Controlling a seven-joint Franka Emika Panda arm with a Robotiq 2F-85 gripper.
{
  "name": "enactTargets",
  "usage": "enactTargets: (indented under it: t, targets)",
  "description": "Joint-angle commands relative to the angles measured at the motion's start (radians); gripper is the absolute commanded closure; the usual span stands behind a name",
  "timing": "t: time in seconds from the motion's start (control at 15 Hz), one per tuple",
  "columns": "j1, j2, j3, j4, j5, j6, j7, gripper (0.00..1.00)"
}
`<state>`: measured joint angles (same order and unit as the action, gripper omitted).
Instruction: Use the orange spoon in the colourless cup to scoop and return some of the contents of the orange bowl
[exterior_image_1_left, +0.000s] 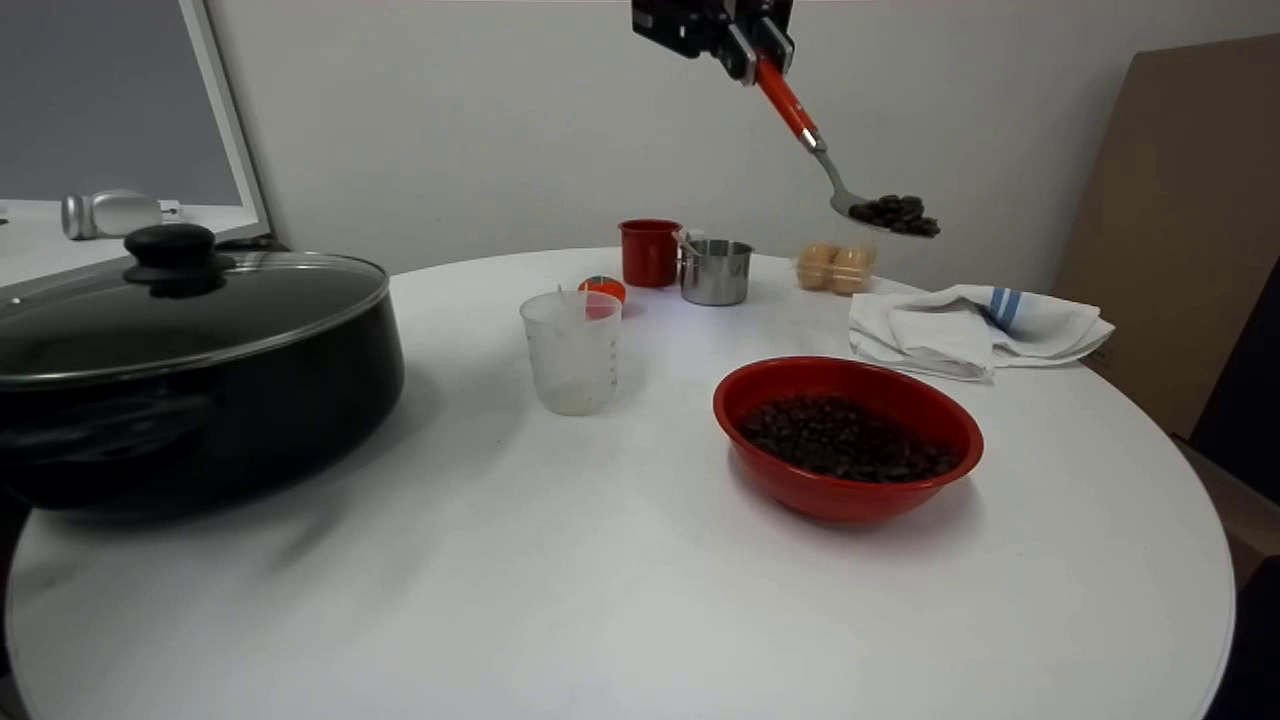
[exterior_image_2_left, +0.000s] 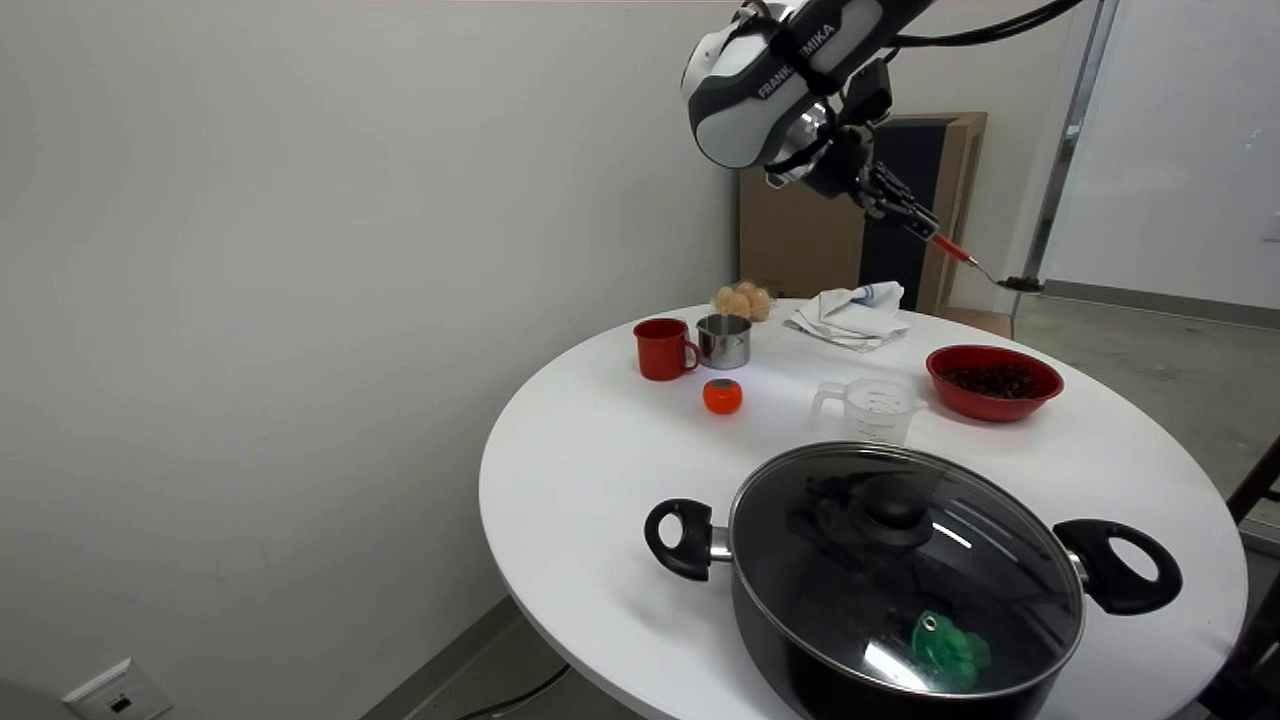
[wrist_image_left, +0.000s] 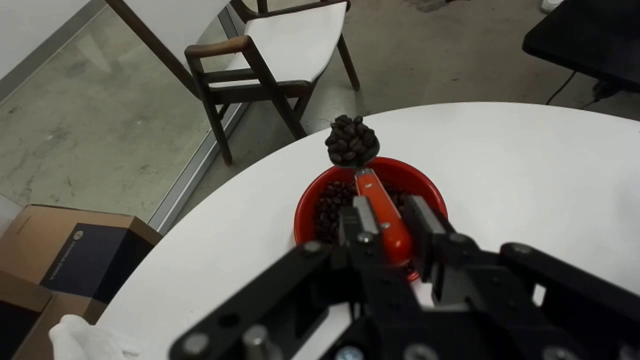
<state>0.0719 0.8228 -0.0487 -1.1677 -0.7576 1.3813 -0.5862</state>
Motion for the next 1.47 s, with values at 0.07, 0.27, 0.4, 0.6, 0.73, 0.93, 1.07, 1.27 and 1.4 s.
enactTargets:
  t: [0.07, 0.27, 0.4, 0.6, 0.73, 0.93, 1.07, 1.27, 1.4]
  targets:
    - [-0.002, -0.012, 0.025, 0.008, -0.003, -0.032, -0.025, 0.95]
    - [-0.001, 0.011, 0.037, 0.033, 0.005, -0.033, -0.03, 0.95]
    - [-0.006, 0.024, 0.045, 0.047, 0.018, -0.036, -0.034, 0.95]
    - [-0.018, 0.042, 0.049, 0.068, 0.048, -0.042, -0.041, 0.95]
    - [-0.03, 0.055, 0.049, 0.089, 0.079, -0.048, -0.048, 0.95]
    - [-0.051, 0.073, 0.044, 0.128, 0.129, -0.059, -0.062, 0.95]
    - [-0.064, 0.089, 0.039, 0.165, 0.161, -0.071, -0.076, 0.95]
    - [-0.084, 0.12, 0.032, 0.237, 0.21, -0.095, -0.098, 0.95]
    - [-0.094, 0.147, 0.027, 0.287, 0.241, -0.115, -0.108, 0.95]
